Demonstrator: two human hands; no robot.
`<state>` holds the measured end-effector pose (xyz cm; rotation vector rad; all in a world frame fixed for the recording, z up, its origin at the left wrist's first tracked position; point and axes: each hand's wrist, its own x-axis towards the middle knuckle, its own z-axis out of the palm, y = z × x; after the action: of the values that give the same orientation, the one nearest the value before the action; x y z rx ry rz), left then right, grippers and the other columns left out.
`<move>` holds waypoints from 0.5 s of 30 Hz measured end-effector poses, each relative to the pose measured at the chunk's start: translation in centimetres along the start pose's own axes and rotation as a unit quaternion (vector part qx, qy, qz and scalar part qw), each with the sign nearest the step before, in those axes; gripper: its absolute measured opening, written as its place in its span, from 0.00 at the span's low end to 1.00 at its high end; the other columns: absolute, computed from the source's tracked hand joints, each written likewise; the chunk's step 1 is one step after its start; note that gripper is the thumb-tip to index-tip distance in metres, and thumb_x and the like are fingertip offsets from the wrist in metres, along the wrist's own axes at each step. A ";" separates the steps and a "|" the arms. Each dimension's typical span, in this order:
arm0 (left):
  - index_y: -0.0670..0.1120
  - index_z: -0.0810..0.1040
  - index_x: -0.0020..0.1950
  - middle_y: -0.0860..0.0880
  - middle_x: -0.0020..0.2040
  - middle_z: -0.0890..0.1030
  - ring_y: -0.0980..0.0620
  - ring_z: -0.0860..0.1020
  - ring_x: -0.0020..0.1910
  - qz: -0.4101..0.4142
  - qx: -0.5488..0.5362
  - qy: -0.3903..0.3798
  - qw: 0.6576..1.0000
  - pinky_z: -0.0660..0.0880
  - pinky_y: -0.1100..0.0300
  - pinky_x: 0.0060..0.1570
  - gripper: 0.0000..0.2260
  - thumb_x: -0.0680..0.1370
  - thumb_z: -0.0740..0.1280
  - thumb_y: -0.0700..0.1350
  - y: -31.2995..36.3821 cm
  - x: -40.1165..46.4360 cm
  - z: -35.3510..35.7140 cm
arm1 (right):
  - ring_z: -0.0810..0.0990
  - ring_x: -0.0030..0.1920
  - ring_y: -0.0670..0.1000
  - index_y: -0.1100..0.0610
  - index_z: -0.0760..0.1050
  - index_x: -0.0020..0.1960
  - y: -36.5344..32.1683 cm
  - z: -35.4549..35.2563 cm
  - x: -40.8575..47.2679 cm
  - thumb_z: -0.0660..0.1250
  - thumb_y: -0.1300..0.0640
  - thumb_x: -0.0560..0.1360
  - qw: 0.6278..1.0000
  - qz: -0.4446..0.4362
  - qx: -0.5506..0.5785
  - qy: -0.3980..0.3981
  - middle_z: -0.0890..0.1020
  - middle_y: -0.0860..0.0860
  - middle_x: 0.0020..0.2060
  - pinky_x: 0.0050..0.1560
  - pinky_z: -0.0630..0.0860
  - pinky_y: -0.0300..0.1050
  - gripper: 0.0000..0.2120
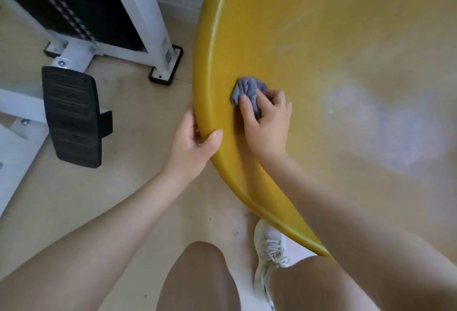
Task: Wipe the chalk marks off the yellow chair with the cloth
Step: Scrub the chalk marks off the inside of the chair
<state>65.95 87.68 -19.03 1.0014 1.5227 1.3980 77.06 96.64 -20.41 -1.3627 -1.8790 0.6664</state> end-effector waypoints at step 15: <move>0.63 0.64 0.61 0.68 0.51 0.77 0.69 0.77 0.50 0.053 0.009 -0.060 0.997 0.75 0.71 0.48 0.24 0.68 0.68 0.52 -0.8 0.2 -0.8 | 0.73 0.61 0.58 0.59 0.78 0.57 4.4 0.1 2.6 0.63 0.64 0.73 0.998 0.037 -0.055 0.008 0.74 0.58 0.63 0.53 0.69 0.43 0.14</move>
<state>65.09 87.58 -19.83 1.1719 1.4146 1.3735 79.00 100.51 -23.14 -1.5088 -1.8845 0.5940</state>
